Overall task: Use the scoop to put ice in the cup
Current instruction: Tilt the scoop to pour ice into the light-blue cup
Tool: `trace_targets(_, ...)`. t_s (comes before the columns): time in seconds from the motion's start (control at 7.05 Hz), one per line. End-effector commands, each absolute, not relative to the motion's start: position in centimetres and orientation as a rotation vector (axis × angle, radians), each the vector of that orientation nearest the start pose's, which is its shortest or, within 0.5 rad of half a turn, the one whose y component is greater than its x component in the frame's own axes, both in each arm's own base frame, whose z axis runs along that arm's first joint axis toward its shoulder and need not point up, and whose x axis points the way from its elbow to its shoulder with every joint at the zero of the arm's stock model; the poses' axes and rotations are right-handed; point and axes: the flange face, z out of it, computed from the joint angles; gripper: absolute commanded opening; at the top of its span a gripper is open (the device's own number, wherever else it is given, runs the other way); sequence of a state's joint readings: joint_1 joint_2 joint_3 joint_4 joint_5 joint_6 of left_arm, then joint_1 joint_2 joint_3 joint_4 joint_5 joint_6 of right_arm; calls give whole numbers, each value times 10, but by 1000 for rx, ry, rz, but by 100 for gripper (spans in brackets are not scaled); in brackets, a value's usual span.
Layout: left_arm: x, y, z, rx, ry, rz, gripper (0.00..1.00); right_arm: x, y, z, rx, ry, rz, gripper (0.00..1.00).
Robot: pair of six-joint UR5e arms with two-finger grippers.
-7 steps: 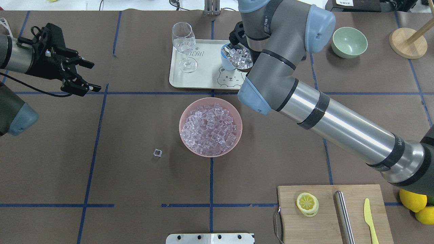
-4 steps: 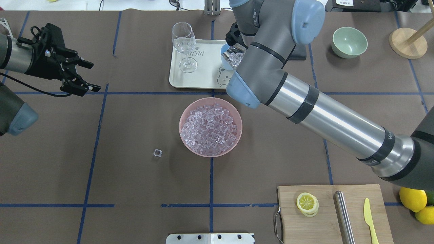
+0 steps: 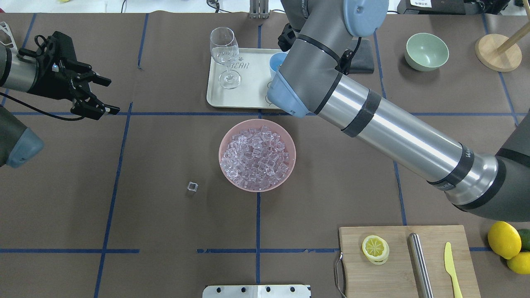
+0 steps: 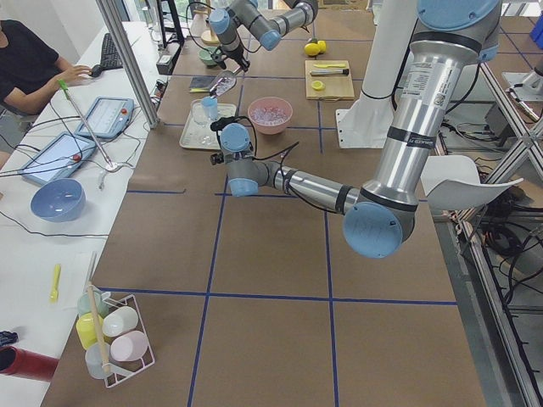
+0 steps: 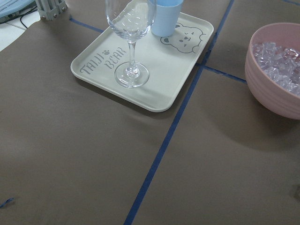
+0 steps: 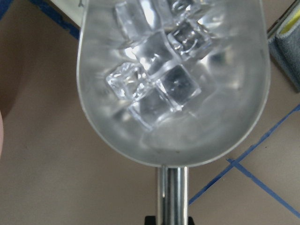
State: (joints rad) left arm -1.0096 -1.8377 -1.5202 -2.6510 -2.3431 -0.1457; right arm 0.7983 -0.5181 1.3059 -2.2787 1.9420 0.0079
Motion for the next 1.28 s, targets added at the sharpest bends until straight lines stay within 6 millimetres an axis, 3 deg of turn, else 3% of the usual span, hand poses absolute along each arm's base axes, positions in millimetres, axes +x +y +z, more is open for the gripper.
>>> trace_targets(0.0,261,-533,413,944,1069,843,100,-453,-624,152,-138,-316,-809,0)
trace_targets(0.71,262,-532,414,941,1070,843,100,-449,-627,154,-164,-240,-852,0)
trace_targets(1.13,263,-532,413,940,1073,845,100,-441,-626,145,-180,-186,-900,0)
